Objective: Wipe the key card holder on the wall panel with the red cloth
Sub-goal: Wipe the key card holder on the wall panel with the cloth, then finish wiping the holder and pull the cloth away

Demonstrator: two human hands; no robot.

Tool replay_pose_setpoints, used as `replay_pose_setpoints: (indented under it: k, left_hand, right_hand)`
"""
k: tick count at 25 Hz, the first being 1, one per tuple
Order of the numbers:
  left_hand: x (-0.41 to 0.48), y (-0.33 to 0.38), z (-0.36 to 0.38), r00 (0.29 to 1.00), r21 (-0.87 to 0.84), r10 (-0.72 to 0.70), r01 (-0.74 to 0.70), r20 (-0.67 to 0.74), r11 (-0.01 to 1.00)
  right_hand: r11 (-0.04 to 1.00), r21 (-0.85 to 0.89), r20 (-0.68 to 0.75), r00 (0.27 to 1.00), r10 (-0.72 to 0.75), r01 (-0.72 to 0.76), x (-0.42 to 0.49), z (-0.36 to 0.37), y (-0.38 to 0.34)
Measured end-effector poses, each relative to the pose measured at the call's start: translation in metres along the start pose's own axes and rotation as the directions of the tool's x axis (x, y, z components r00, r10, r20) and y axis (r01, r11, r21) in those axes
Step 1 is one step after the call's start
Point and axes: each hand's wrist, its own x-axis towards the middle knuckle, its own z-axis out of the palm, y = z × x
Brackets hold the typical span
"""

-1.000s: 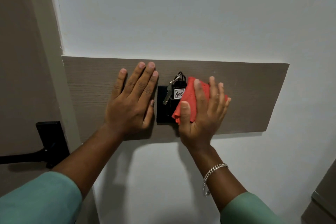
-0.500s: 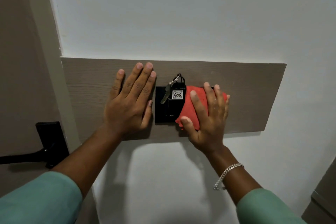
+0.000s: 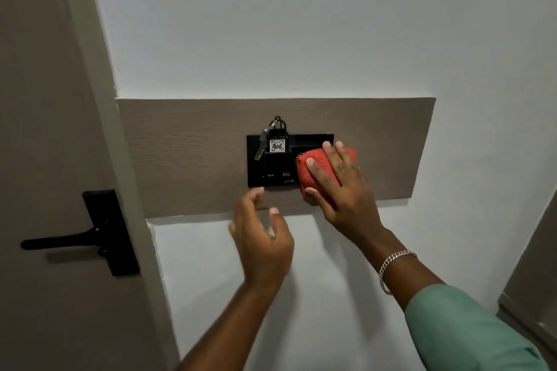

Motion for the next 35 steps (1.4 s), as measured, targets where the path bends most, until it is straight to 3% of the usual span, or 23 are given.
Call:
replay_pose_setpoints:
  k: [1, 2, 4, 6, 8, 11, 13, 15, 18, 20, 21, 22, 24, 26, 28, 29, 31, 35]
  left_hand:
    - [-0.008, 0.006, 0.011, 0.975, -0.117, -0.208, 0.216, 0.074, 0.969]
    - [-0.008, 0.011, 0.022, 0.903, -0.186, -0.392, 0.421, 0.175, 0.888]
    - [0.001, 0.021, 0.042, 0.757, -0.243, -0.535, 0.638, 0.376, 0.731]
    - [0.002, 0.031, 0.058, 0.698, -0.241, -0.536, 0.689, 0.475, 0.684]
    - [-0.005, 0.036, 0.073, 0.688, -0.221, -0.507, 0.681, 0.519, 0.698]
    - [-0.027, 0.040, 0.107, 0.661, -0.221, -0.464, 0.684, 0.590, 0.695]
    - [-0.052, 0.044, 0.141, 0.595, -0.198, -0.474, 0.734, 0.649, 0.649]
    - [-0.080, 0.048, 0.174, 0.514, -0.188, -0.472, 0.794, 0.716, 0.579]
    - [-0.139, 0.051, 0.237, 0.380, -0.164, -0.473, 0.885, 0.795, 0.435]
    - [-0.187, 0.048, 0.284, 0.329, -0.068, -0.515, 0.885, 0.792, 0.461]
    - [-0.216, 0.048, 0.309, 0.312, -0.004, -0.548, 0.872, 0.776, 0.490]
    - [-0.244, 0.047, 0.332, 0.294, 0.061, -0.587, 0.859, 0.755, 0.509]
    - [-0.302, 0.042, 0.374, 0.238, 0.194, -0.650, 0.831, 0.722, 0.521]
    - [-0.360, 0.039, 0.409, 0.111, 0.291, -0.666, 0.838, 0.737, 0.461]
    - [-0.406, 0.030, 0.439, -0.006, 0.366, -0.663, 0.838, 0.749, 0.405]
    - [-0.424, 0.026, 0.452, -0.019, 0.388, -0.668, 0.826, 0.744, 0.409]
    - [-0.453, 0.022, 0.478, 0.039, 0.399, -0.689, 0.791, 0.724, 0.464]
    - [-0.472, 0.016, 0.505, 0.275, 0.378, -0.649, 0.628, 0.710, 0.680]
  right_hand:
    - [1.000, 0.007, 0.021, 1.000, -0.003, 0.003, 0.000, -0.003, 0.003]
    - [1.000, 0.024, 0.042, 0.999, 0.007, -0.008, 0.001, -0.006, 0.004]
    - [0.994, 0.096, 0.102, 0.994, 0.040, -0.050, -0.002, -0.013, 0.009]
    - [0.985, 0.168, 0.189, 0.982, 0.016, -0.048, -0.011, -0.021, 0.018]
    - [0.971, 0.226, 0.268, 0.963, 0.009, -0.072, -0.023, -0.030, 0.031]
    - [0.872, 0.381, 0.352, 0.920, 0.170, -0.307, -0.057, -0.053, 0.058]
    - [0.704, 0.486, 0.397, 0.848, 0.350, -0.518, -0.092, -0.073, 0.079]
    - [0.480, 0.540, 0.437, 0.718, 0.543, -0.691, -0.128, -0.094, 0.094]
    - [0.036, 0.600, 0.490, 0.402, 0.774, -0.799, -0.196, -0.124, 0.143]
    - [-0.315, 0.586, 0.610, 0.150, 0.778, -0.747, -0.245, -0.142, 0.187]
    - [-0.420, 0.559, 0.648, 0.061, 0.759, -0.715, -0.268, -0.153, 0.211]
    - [-0.452, 0.535, 0.648, 0.002, 0.762, -0.714, -0.291, -0.164, 0.233]
    - [-0.444, 0.470, 0.587, -0.106, 0.803, -0.763, -0.335, -0.183, 0.274]
    - [-0.400, 0.332, 0.496, -0.203, 0.844, -0.854, -0.377, -0.200, 0.315]
    - [-0.326, 0.200, 0.409, -0.224, 0.885, -0.924, -0.414, -0.211, 0.352]
    - [-0.283, 0.151, 0.386, -0.208, 0.899, -0.947, -0.429, -0.213, 0.368]
    - [-0.174, 0.057, 0.337, -0.145, 0.930, -0.983, -0.456, -0.208, 0.397]
    - [-0.005, -0.044, 0.355, -0.021, 0.935, -0.999, -0.484, -0.186, 0.428]
